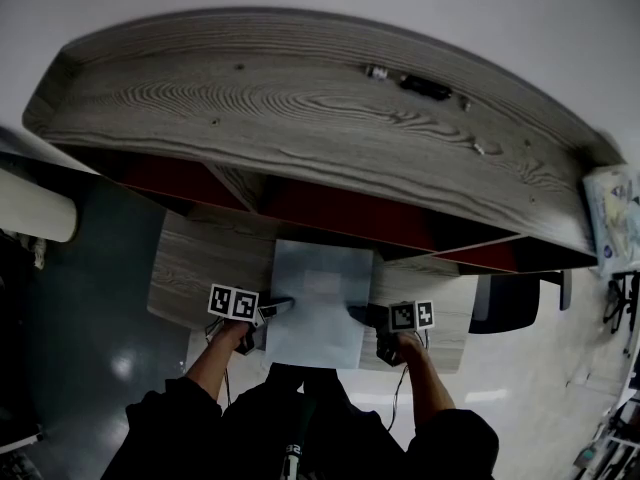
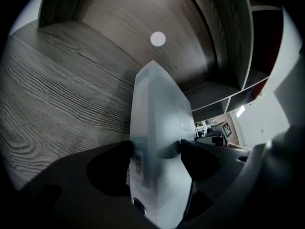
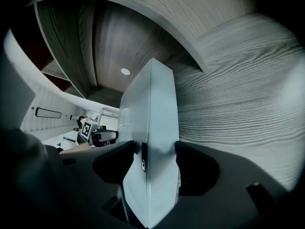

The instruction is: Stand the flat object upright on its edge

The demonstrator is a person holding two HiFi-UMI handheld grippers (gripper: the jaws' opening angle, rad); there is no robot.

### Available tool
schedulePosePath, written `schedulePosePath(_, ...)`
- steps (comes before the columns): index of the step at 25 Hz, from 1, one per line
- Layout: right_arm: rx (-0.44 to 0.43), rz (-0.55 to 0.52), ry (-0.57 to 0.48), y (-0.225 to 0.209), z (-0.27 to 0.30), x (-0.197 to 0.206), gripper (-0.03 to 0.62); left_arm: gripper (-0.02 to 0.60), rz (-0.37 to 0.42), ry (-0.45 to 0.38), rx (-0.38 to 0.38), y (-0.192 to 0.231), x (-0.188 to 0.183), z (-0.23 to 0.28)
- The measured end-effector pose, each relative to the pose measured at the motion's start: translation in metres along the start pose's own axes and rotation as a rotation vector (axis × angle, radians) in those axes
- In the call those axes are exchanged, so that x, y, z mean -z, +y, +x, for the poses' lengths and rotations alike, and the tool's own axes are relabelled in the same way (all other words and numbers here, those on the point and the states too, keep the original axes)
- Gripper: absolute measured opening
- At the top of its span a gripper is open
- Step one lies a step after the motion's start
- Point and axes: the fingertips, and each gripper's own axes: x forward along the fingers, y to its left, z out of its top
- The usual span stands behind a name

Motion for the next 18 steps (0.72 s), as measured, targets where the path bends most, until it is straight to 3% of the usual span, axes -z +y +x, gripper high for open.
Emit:
schedulePosePath(3, -0.034, -0.005, -0.009, 0.020, -0.007, -0.002, 0.255, 0.334, 0.044, -0.005, 0.003, -0.009, -0.004, -0.003)
schedulePosePath(6, 0.016, -0.065, -0.013, 0.008, -0.014, -0.001, 0.255, 0.334, 0.103, -0.009, 0.003, -0.020, -0.009, -0.008)
schedulePosePath(18, 0.054, -0.218, -0.067, 0.037, -0.042, -0.003, 0.253, 0.334, 0.305, -0.067, 0.021, -0.058, -0.024, -0.028)
